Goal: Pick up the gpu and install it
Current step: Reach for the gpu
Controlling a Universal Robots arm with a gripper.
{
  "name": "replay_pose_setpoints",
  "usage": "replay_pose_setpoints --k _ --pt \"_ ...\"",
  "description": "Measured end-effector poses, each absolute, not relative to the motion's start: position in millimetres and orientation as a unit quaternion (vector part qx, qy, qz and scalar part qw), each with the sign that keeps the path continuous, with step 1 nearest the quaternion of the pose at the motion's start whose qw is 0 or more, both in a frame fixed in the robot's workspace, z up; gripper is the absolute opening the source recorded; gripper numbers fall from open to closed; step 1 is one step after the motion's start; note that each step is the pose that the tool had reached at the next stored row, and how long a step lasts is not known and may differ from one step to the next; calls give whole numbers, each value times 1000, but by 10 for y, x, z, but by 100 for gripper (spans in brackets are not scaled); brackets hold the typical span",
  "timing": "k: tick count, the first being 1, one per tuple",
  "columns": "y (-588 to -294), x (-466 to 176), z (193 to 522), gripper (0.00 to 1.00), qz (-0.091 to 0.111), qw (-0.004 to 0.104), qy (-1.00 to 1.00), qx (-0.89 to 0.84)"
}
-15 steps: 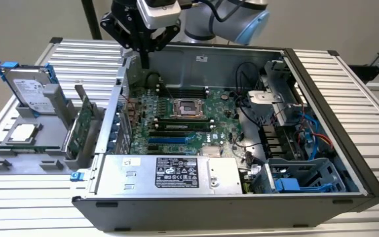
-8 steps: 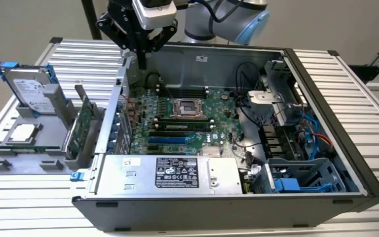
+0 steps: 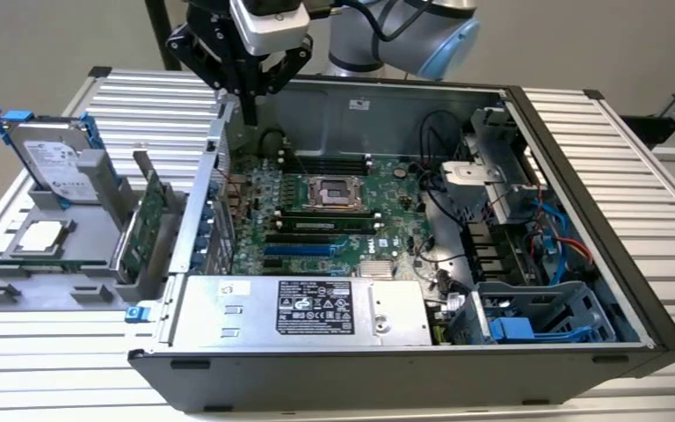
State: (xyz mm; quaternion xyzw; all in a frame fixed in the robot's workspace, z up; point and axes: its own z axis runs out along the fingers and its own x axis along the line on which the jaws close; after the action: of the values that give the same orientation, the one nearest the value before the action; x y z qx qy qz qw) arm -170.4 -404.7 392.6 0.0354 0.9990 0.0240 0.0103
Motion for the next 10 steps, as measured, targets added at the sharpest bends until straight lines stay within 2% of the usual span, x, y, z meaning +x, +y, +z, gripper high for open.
replay_pose_setpoints --k 10 --pt "-4089 -1732 3926 0 24 10 999 35"
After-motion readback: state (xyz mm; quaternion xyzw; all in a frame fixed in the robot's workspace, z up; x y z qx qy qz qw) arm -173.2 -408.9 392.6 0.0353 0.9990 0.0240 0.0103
